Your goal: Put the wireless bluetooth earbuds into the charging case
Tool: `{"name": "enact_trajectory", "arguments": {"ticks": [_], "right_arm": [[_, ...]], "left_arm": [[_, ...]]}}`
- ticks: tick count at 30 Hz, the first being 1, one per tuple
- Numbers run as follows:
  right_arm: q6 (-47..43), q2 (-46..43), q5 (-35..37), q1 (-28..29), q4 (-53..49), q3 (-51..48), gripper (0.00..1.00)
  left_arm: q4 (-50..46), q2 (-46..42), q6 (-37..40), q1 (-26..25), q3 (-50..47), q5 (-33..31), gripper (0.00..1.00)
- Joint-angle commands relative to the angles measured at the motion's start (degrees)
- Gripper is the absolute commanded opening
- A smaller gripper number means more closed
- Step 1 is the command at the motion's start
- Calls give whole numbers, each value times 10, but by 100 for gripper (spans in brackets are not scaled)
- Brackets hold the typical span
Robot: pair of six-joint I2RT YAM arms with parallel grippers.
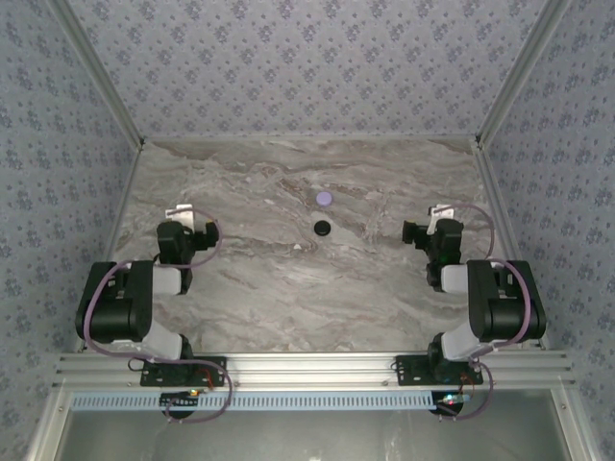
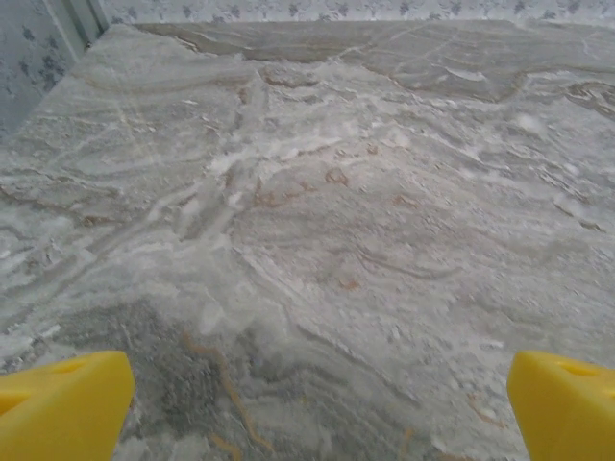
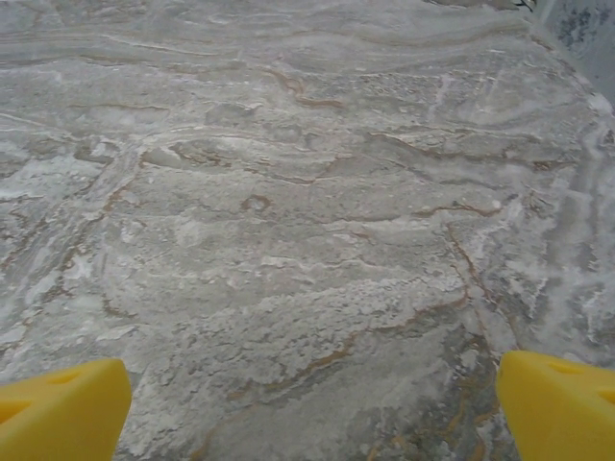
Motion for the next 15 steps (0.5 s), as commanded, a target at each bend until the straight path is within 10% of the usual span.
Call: {"name": "enact_trajectory", "arguments": {"ticks": [1,15], "right_arm": [[-15,3,6,2,22,7,100],[-19,3,-37,-7,8,14,100]], "left_arm": [[-14,4,-11,2,22,-16,99],[-20,5,-6,2,25,-1,99]]}}
